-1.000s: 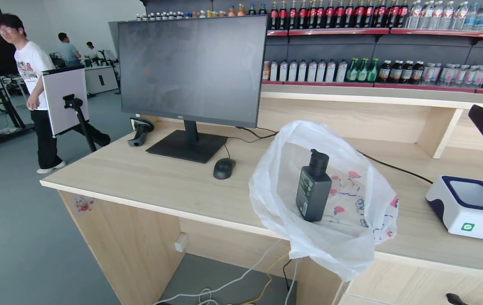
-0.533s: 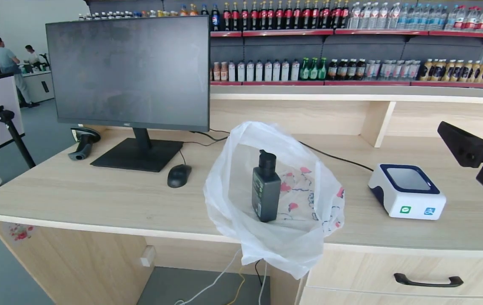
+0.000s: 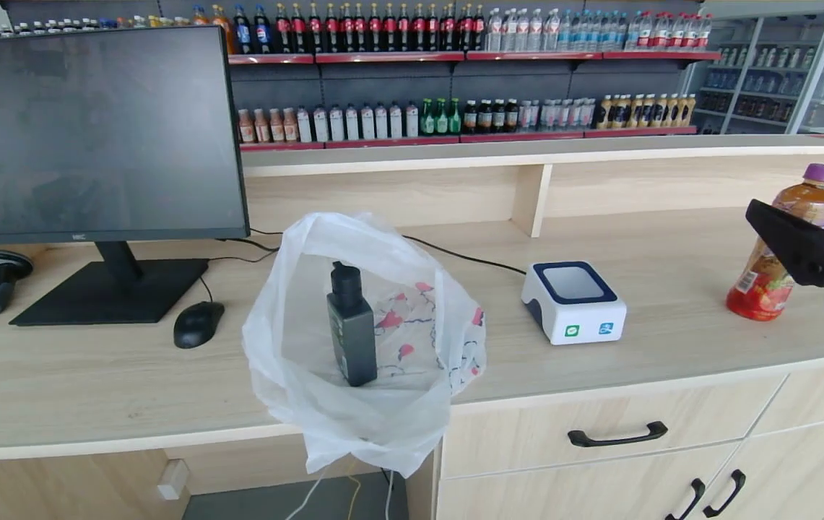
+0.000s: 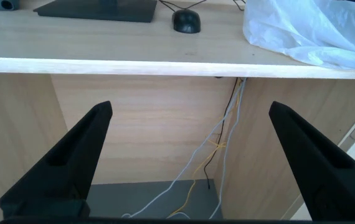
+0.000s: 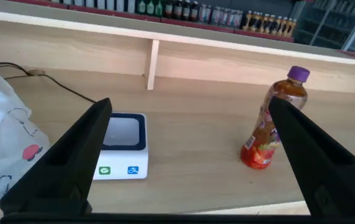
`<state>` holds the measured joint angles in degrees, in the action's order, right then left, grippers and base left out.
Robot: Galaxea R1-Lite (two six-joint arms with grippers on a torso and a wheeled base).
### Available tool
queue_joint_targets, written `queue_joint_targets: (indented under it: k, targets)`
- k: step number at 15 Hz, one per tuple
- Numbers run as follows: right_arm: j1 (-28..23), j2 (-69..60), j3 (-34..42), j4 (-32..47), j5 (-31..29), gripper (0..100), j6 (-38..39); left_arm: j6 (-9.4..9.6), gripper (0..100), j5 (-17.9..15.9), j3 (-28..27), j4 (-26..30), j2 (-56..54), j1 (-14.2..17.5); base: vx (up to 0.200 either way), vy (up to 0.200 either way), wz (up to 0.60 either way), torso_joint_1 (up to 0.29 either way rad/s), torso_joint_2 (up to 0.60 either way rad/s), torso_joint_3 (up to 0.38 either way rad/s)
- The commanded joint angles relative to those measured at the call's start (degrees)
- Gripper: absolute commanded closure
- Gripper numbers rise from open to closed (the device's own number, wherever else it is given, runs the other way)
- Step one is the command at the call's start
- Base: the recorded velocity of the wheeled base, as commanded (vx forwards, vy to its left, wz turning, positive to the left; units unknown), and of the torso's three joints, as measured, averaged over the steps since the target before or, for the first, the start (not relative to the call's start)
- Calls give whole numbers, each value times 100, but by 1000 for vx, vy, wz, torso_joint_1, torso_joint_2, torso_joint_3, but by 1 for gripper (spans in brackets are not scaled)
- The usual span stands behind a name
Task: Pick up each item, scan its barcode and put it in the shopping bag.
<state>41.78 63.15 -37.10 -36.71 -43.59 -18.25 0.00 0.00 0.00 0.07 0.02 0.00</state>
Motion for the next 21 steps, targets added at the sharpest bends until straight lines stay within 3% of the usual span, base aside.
queue_joint_targets:
  k: [1,4,7,9,10,11,13,16,21]
  targets:
    - [287,-110,-166,-3,220,0,217,0,0,0,0,-7,-2,0,0,0,0,0,0,0]
    - [560,40,-492,137,255,0,401,0,0,0,0,-7,-2,0,0,0,0,0,0,0]
    - [744,13,-1283,2071,378,0,1131,0,0,0,0,-7,-2,0,0,0,0,0,0,0]
    - [762,-92,-1239,2194,598,0,1552,0,0,0,0,-7,-2,0,0,0,0,0,0,0]
    - [858,-74,-1186,2203,879,0,2352,0,0,-9,0,-7,-2,0,0,0,0,0,0,0]
    - [814,-39,-1124,2238,1046,0,2669,0,0,0,0,-7,-2,0,0,0,0,0,0,0]
    - [437,198,-1151,2238,1406,0,2730,0,0,0,0,-7,-2,0,0,0,0,0,0,0]
    - [-706,426,-1089,2194,2101,0,2537,0,0,-9,0,-7,-2,0,0,0,0,0,0,0]
    - [-1488,567,27,1447,2549,0,2449,0,0,0,0,-7,-2,0,0,0,0,0,0,0]
